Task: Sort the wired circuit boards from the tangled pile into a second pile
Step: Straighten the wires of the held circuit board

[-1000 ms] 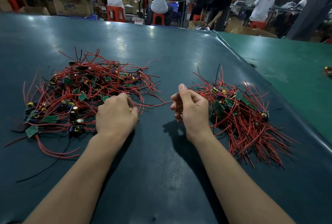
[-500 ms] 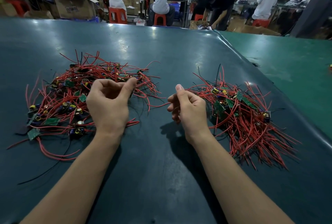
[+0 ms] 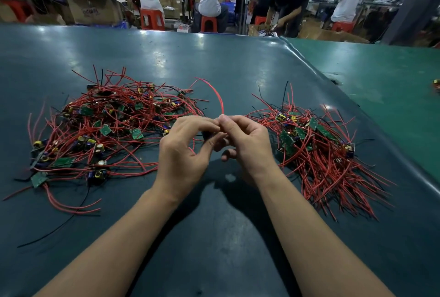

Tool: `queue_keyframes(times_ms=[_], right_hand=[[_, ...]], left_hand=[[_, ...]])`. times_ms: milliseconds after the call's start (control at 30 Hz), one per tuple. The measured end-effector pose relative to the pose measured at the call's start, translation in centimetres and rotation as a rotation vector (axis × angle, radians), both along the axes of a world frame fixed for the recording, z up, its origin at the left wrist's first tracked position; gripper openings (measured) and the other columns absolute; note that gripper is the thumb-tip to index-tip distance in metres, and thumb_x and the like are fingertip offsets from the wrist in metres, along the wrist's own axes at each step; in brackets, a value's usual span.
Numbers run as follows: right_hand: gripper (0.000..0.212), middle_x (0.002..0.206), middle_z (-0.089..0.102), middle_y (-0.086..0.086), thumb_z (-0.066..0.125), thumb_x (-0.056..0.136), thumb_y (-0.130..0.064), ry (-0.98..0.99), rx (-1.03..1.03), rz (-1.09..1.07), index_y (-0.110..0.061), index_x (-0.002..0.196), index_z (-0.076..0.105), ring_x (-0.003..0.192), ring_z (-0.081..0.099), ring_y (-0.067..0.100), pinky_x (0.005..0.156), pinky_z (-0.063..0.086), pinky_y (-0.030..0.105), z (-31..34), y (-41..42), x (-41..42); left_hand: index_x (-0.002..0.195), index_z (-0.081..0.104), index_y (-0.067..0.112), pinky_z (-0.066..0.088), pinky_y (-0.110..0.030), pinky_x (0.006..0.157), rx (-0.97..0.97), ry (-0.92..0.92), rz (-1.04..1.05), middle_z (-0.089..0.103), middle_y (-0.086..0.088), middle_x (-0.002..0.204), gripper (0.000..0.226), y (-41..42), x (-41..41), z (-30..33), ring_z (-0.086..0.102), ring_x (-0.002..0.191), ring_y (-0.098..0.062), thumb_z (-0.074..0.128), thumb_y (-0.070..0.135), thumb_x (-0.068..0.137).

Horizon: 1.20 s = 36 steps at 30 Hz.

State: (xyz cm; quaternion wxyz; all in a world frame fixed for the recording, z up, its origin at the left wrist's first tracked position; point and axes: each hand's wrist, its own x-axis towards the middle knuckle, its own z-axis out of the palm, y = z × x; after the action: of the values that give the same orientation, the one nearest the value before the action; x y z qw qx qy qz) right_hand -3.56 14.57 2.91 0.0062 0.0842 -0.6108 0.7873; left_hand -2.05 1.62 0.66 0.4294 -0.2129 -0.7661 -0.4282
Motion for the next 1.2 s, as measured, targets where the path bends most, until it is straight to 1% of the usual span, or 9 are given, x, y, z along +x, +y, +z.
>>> queue_keyframes(times_ms=[67,133,233,300,500,700,800,900,1200], right_hand=[[0.008,0.073,0.067,0.008,0.061,0.095,-0.008,0.002,-0.048,-0.040,-0.007,0.087,0.063,0.051,0.061,0.013,0.038,0.046,0.022,0.1,0.0,-0.1],[0.007,0.068,0.068,0.001,0.062,0.093,-0.005,0.038,-0.075,-0.067,-0.007,0.087,0.062,0.053,0.064,0.013,0.039,0.048,0.023,0.2,0.0,-0.1],[0.004,0.073,0.070,0.002,0.065,0.091,-0.005,0.081,-0.067,-0.068,-0.009,0.089,0.065,0.061,0.068,0.018,0.041,0.049,0.023,0.2,0.0,0.0],[0.005,0.076,0.071,0.004,0.068,0.090,-0.006,0.074,-0.037,-0.085,-0.011,0.088,0.067,0.064,0.068,0.018,0.042,0.049,0.024,0.1,-0.1,-0.1],[0.006,0.080,0.072,0.004,0.071,0.086,-0.006,0.056,0.002,-0.113,-0.012,0.085,0.070,0.066,0.067,0.015,0.044,0.049,0.023,-0.3,-0.2,-0.6],[0.011,0.076,0.070,0.006,0.067,0.090,-0.010,-0.049,-0.166,-0.149,-0.014,0.080,0.065,0.054,0.061,0.014,0.042,0.045,0.022,-0.4,-0.8,-0.6],[0.018,0.066,0.065,0.002,0.068,0.090,-0.010,-0.081,-0.155,-0.081,-0.019,0.075,0.067,0.048,0.055,0.011,0.039,0.042,0.021,-0.6,-0.9,-0.5],[0.010,0.064,0.065,0.002,0.069,0.088,-0.009,-0.041,-0.046,-0.062,-0.013,0.080,0.069,0.045,0.052,0.010,0.038,0.042,0.020,-0.8,-1.1,-0.4],[0.023,0.059,0.066,0.003,0.072,0.088,-0.011,0.015,-0.156,-0.381,-0.013,0.064,0.070,0.041,0.044,0.007,0.038,0.035,0.018,0.0,1.2,-1.9]], left_hand=[[0.093,0.071,0.004,0.048,-0.037,0.092,-0.035,0.036,0.087,0.068,-0.005,0.103,0.016,-0.1,0.0,0.0,0.061,0.102,-0.025,0.080,0.013,0.082],[0.095,0.067,0.008,0.048,-0.031,0.085,0.058,-0.019,0.148,0.065,-0.004,0.099,0.022,-0.1,0.1,0.2,0.061,0.095,-0.020,0.077,0.024,0.085],[0.102,0.061,0.015,0.053,-0.025,0.071,0.349,-0.374,0.010,0.065,0.002,0.085,0.032,0.3,0.4,0.7,0.065,0.076,-0.012,0.071,0.038,0.082],[0.100,0.067,0.015,0.053,-0.024,0.067,0.405,-0.485,-0.088,0.069,0.004,0.081,0.027,0.3,0.1,0.7,0.066,0.067,-0.009,0.067,0.035,0.082],[0.096,0.072,0.007,0.055,-0.021,0.064,0.578,-0.486,-0.203,0.076,-0.002,0.080,0.010,-0.2,-0.4,0.2,0.071,0.067,-0.013,0.070,0.011,0.087],[0.083,0.072,0.009,0.056,-0.023,0.062,0.952,-0.620,-0.380,0.074,-0.005,0.077,0.017,-0.4,-0.7,0.3,0.070,0.064,-0.016,0.071,0.024,0.075],[0.076,0.076,0.012,0.055,-0.022,0.058,0.954,-0.665,-0.421,0.073,-0.006,0.075,0.014,-0.5,-0.8,0.2,0.069,0.059,-0.014,0.074,0.026,0.073],[0.078,0.077,0.011,0.055,-0.021,0.058,0.924,-0.677,-0.426,0.073,-0.010,0.076,0.024,-0.7,-0.8,0.3,0.066,0.057,-0.013,0.078,0.032,0.067],[0.072,0.078,0.016,0.049,-0.018,0.053,0.925,-0.658,-0.391,0.073,-0.007,0.074,0.015,-0.7,-1.0,0.4,0.059,0.050,-0.009,0.072,0.029,0.075]])
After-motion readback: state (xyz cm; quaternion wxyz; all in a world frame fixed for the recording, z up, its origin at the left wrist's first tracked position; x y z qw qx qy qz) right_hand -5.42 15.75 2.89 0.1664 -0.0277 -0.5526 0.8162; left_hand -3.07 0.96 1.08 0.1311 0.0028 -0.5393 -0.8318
